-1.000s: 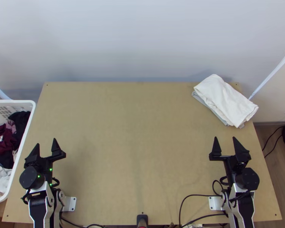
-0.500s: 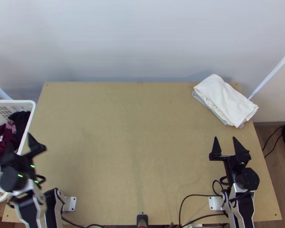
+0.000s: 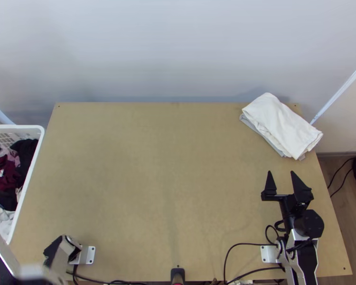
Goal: Fold the t-shirt
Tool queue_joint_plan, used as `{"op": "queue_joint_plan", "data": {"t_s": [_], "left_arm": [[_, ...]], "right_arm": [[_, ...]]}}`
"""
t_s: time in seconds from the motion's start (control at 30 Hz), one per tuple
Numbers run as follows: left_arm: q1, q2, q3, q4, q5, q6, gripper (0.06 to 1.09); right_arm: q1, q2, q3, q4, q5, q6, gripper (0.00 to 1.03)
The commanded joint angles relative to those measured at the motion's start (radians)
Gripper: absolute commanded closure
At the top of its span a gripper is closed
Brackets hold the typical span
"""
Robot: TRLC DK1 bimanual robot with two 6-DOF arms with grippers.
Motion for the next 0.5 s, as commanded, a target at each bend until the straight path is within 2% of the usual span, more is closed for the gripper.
{"op": "queue_joint_plan", "data": {"t_s": [0.0,0.2,0.47], "left_arm": [[0.094,0.149,0.093,-0.034,0.040,0.035,0.10],[0.233,0.399,0.191,-0.082,0.041,0.160,0.10],[0.353,0.752,0.327,-0.226,0.038,0.258,0.10]], "right_arm": [[0.001,-0.003,-0.005,-0.019,0.009,-0.009,0.04],[0.001,-0.003,-0.005,-0.018,0.007,-0.008,0.04],[0.001,-0.003,-0.005,-0.019,0.007,-0.009,0.04]]}}
